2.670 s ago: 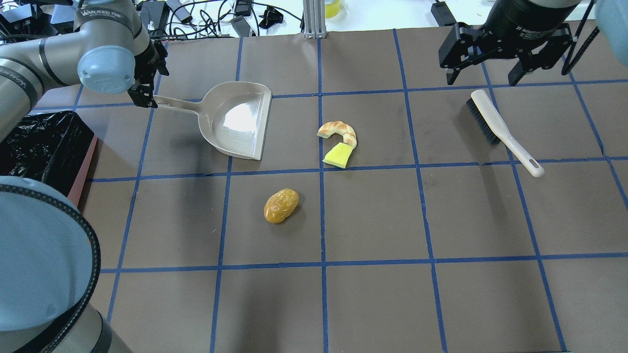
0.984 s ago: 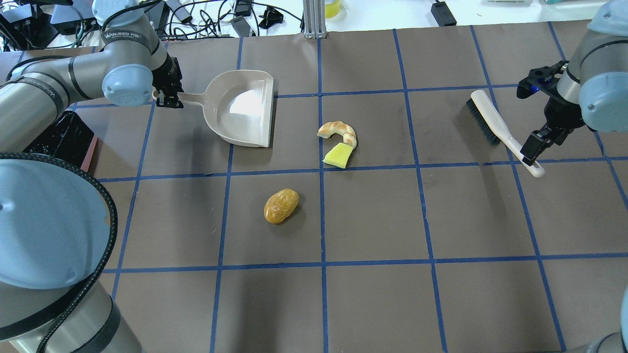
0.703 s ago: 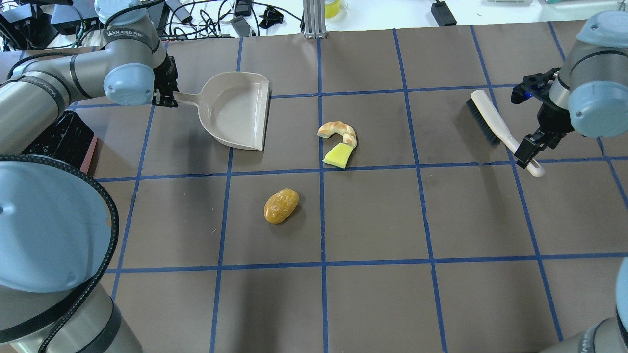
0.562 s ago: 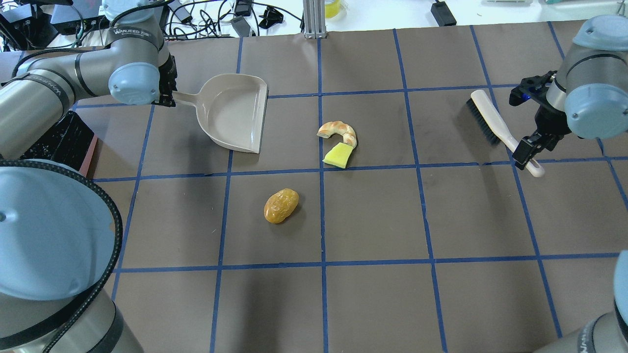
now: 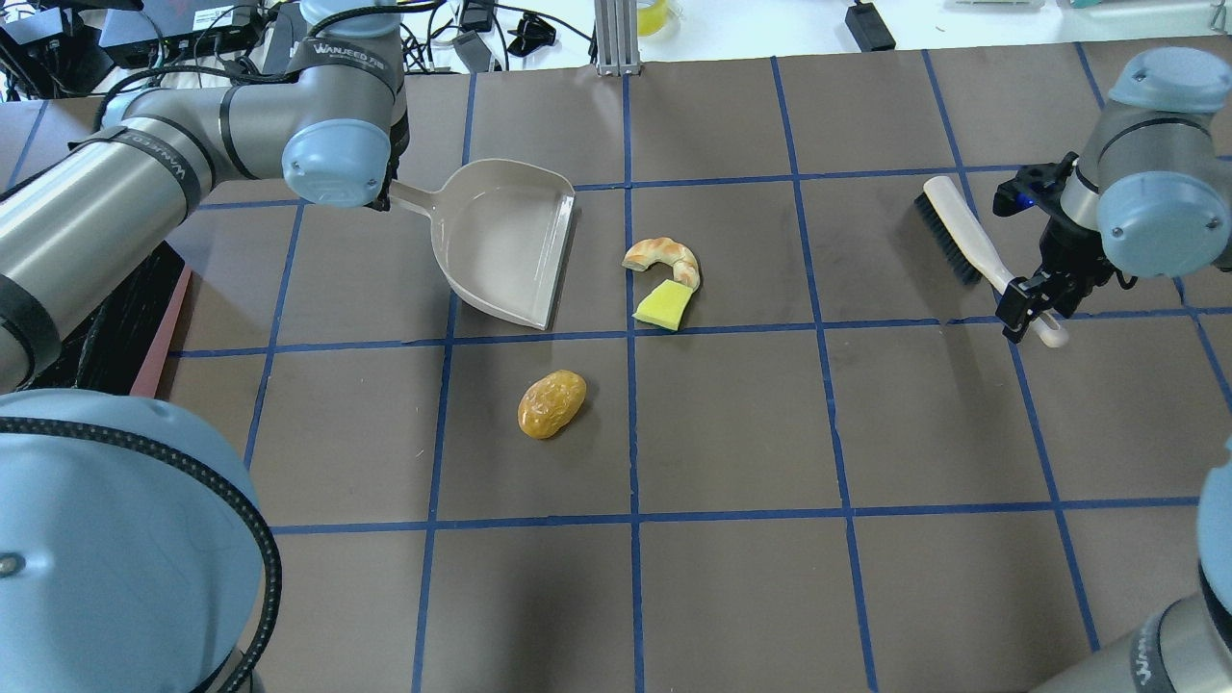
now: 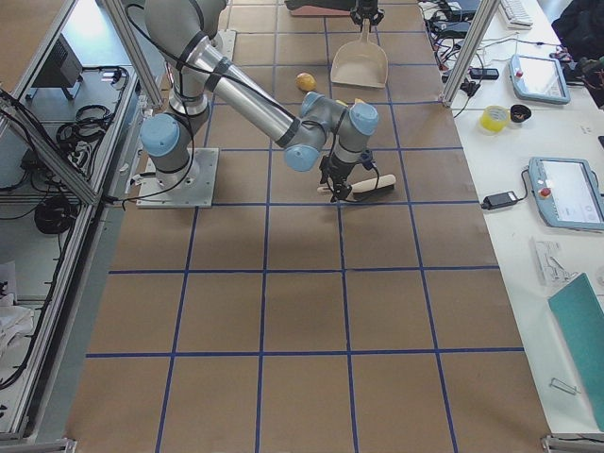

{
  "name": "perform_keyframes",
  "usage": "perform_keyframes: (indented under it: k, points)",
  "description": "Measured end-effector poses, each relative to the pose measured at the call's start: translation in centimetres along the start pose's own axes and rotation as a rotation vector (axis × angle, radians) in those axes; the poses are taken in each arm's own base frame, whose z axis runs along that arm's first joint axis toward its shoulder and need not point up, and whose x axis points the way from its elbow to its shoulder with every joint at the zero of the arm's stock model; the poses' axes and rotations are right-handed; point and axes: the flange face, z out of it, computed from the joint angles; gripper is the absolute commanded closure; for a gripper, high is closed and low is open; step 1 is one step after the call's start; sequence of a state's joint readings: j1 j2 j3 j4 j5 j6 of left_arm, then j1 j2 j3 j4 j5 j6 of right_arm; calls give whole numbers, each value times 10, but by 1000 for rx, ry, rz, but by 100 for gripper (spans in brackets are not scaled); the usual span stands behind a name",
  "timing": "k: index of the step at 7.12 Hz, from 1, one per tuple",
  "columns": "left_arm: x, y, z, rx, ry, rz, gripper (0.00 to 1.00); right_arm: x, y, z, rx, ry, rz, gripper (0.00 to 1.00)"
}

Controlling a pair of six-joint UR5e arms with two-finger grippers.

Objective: Sweep and dump trash into bin
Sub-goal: 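Slide dustpan toward toys with left gripper while right gripper lifts the brush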

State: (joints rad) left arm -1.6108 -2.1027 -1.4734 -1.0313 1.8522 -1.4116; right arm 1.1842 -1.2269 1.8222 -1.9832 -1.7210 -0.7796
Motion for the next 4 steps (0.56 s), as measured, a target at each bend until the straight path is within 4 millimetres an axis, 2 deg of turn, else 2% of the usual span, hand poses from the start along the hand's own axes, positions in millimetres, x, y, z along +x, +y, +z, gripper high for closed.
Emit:
perform_keyframes:
  k: [1, 4]
  points:
    - [-4, 10, 7, -27, -18, -11, 100, 0, 0, 1, -5, -4, 9, 82]
    - [-9, 17, 13, -61, -51, -16, 100, -1, 1, 1, -12, -11, 14, 90]
